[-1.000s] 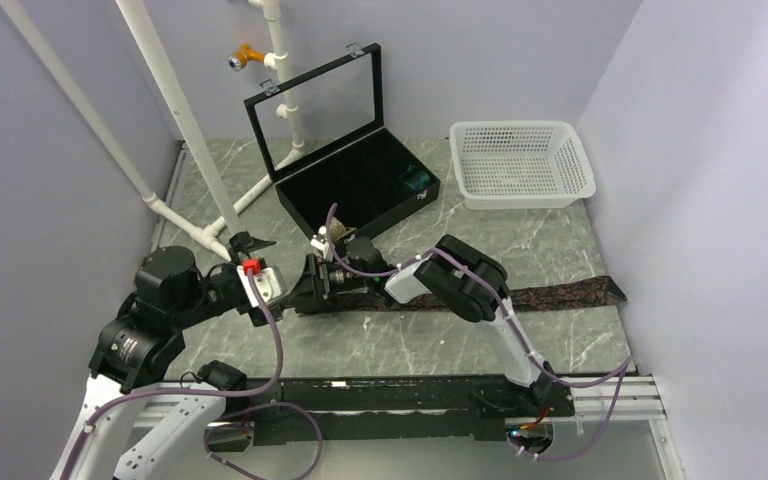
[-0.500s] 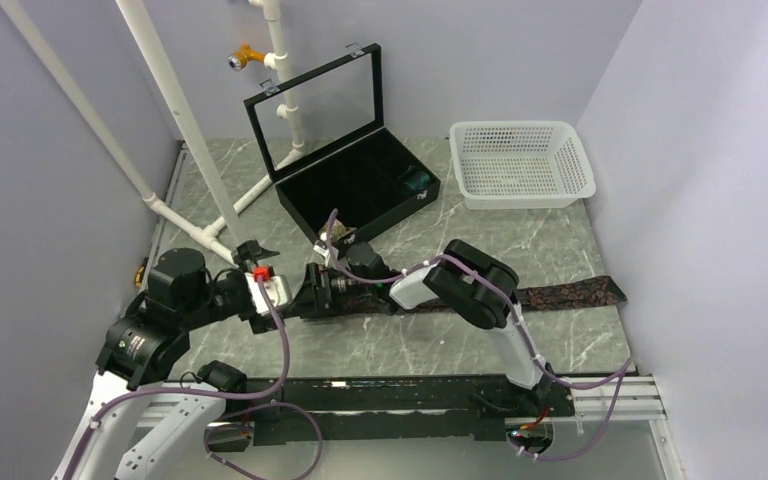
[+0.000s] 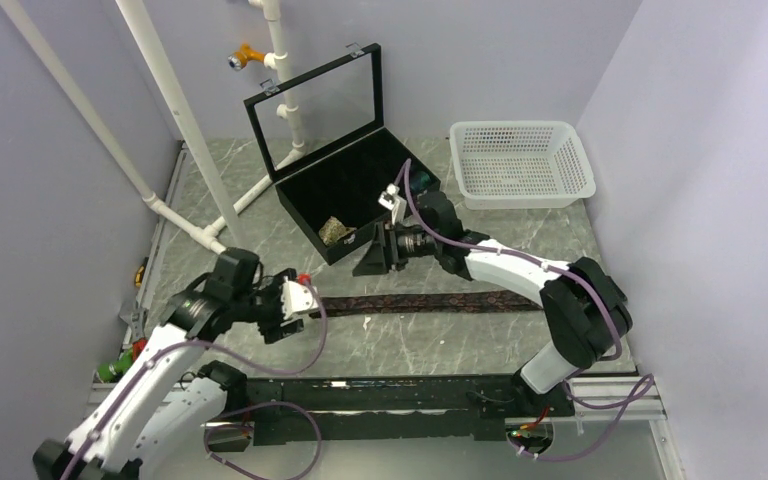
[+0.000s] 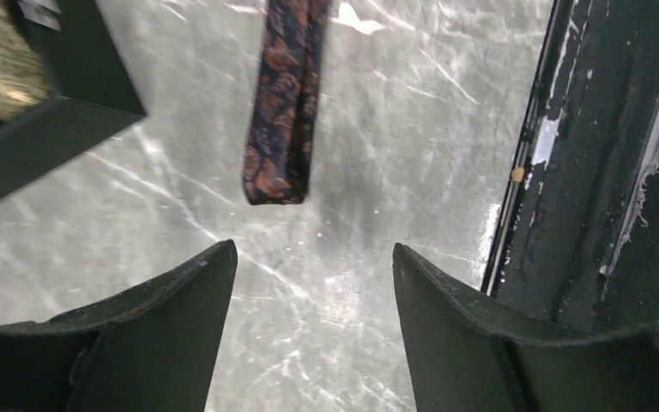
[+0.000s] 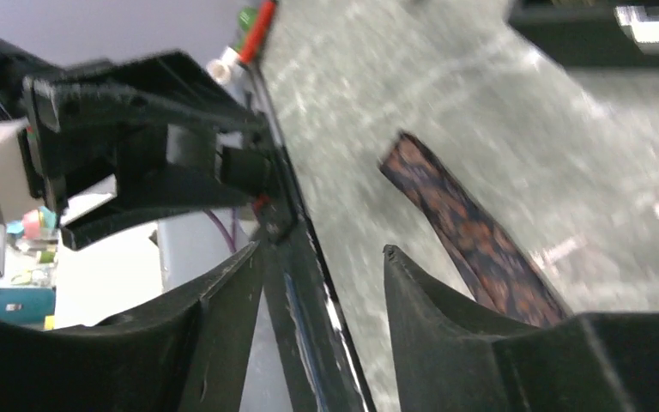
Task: Roll the ties
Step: Place the tie at the center of the board.
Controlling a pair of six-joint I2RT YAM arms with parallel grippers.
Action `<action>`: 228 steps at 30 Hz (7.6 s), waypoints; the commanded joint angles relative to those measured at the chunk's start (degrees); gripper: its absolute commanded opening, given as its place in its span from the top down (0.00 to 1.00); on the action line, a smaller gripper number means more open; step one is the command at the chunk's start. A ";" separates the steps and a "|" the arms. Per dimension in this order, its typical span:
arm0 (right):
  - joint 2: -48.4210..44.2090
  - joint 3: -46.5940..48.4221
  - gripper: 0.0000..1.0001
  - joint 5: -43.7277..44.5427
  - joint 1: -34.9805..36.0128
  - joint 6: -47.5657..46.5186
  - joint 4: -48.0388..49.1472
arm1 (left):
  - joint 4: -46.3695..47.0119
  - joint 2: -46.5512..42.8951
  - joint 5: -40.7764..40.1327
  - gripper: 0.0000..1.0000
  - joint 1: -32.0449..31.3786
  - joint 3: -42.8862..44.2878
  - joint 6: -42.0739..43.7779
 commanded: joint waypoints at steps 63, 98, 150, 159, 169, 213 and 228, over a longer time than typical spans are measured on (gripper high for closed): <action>9.01 3.68 0.66 9.34 -6.14 -33.62 -36.07 | 20.36 41.69 -12.11 0.35 -10.13 1.38 7.86; 3.29 1.30 0.39 -7.06 -12.65 -18.32 -29.12 | 23.24 49.31 0.08 0.59 -17.16 17.72 -2.37; 17.31 5.57 0.43 -8.62 -9.04 -11.71 -24.06 | 24.10 52.92 -2.49 0.59 -17.05 16.53 0.67; 17.77 6.13 0.50 -5.69 -8.60 -14.51 -27.46 | 23.56 55.48 -2.61 0.64 -19.20 18.48 0.87; 17.26 6.78 0.93 -0.84 -8.65 -22.78 -34.26 | 20.98 51.67 -4.54 0.26 -17.02 15.83 1.23; 16.59 5.58 1.00 2.47 -7.98 -26.70 -32.45 | 17.45 56.84 -1.53 0.68 -20.19 23.29 -5.27; 15.59 4.24 0.88 -2.45 -10.85 -24.81 -33.45 | 19.83 63.71 -3.52 0.65 -23.14 29.64 -8.16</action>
